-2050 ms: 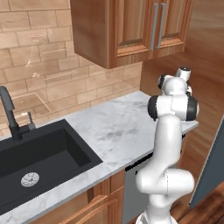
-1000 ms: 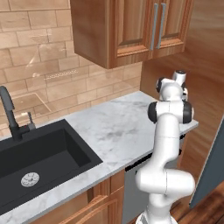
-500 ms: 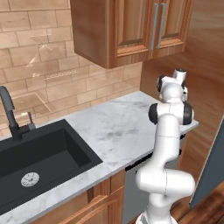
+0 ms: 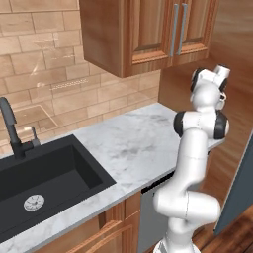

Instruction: Four empty soda cans are scattered around the kitchen. Gather all the cans and cluster them next to the stove for recycling.

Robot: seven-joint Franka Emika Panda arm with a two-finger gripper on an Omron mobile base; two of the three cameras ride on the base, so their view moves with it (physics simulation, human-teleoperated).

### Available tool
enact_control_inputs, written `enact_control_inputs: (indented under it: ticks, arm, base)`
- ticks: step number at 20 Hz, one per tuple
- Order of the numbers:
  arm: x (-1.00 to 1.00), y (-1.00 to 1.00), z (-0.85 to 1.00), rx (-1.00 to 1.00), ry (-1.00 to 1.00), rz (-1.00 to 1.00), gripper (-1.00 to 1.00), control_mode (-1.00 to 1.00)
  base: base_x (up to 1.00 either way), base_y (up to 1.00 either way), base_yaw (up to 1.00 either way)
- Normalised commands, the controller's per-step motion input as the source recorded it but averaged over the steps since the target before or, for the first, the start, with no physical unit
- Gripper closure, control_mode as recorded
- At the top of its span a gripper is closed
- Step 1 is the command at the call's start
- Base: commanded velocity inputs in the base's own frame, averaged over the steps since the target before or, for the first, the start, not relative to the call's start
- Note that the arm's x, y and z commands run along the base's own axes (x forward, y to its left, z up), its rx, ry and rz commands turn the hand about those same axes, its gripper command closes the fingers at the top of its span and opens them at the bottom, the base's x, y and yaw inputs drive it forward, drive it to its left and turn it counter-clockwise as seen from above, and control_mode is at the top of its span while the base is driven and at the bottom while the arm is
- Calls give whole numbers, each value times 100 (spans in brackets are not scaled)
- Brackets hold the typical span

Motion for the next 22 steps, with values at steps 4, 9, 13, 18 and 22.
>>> enact_control_inputs:
  ticks: [4, 9, 13, 18, 22]
  arm:
    - [-89, 16, 0, 3, 1, 4, 100, -100]
    - [-76, 52, 0, 0, 4, 4, 100, -100]
    - [-84, 70, 20, 0, 1, 4, 100, -100]
    - [-99, 26, 47, 0, 0, 0, 100, -100]
    - [-100, 0, 63, 0, 0, 0, 100, -100]
  base:
    - [0, 0, 0]
    - [0, 0, 0]
    - [0, 0, 0]
    - [0, 0, 0]
    - [0, 0, 0]
